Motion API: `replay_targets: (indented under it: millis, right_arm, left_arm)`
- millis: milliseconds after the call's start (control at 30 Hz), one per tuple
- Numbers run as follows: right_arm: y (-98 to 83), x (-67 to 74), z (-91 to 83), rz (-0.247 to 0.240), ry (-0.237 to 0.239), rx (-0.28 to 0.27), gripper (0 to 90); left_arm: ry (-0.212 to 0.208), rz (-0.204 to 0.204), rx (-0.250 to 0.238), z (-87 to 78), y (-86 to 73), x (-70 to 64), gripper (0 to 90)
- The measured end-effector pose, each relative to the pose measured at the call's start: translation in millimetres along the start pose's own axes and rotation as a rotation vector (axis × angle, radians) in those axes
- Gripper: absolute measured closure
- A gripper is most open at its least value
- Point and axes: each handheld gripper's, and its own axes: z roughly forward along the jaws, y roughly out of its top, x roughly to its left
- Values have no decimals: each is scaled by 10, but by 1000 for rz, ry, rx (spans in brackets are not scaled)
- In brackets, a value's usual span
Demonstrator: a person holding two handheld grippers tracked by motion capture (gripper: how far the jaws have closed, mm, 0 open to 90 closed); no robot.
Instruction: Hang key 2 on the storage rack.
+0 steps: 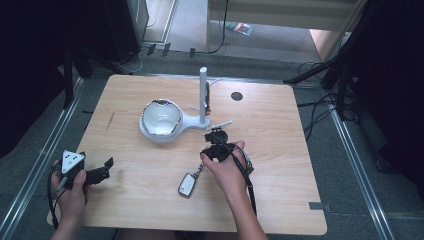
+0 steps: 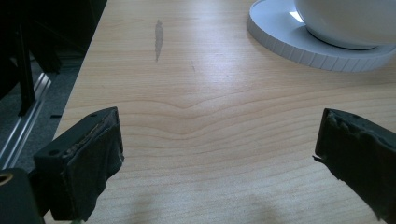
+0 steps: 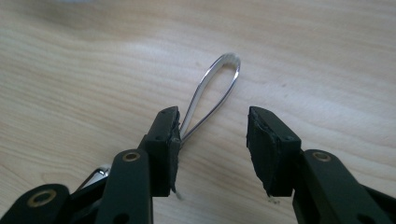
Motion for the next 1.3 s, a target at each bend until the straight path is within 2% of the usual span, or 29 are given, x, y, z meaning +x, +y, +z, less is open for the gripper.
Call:
replay_targets:
  millis: [133, 433, 600, 733, 833, 967, 1133, 1300]
  right_arm:
    - [-28, 59, 78, -10, -3, 45, 549]
    - [-51, 164, 180, -32, -2, 89, 549]
    - [-55, 205, 230, -33, -14, 131, 559]
    - [-68, 234, 271, -47, -3, 167, 576]
    - [-81, 258, 305, -58, 6, 196, 619]
    - [-90, 285, 328, -73, -13, 200, 688]
    - [-98, 311, 331, -79, -8, 195, 794]
    - [-110, 340, 325, -112, -19, 194, 821]
  left_arm:
    - [1, 2, 1, 0, 0, -2, 14]
    - [0, 1, 1, -1, 1, 0, 14]
    - [-1, -1, 1, 0, 0, 3, 14]
    - [0, -2, 3, 0, 1, 3, 13]
    - [0, -2, 2, 1, 1, 3, 13]
    - [2, -2, 2, 1, 1, 0, 13]
    - [3, 2, 1, -1, 0, -2, 13]
    - [4, -5, -4, -2, -1, 2, 13]
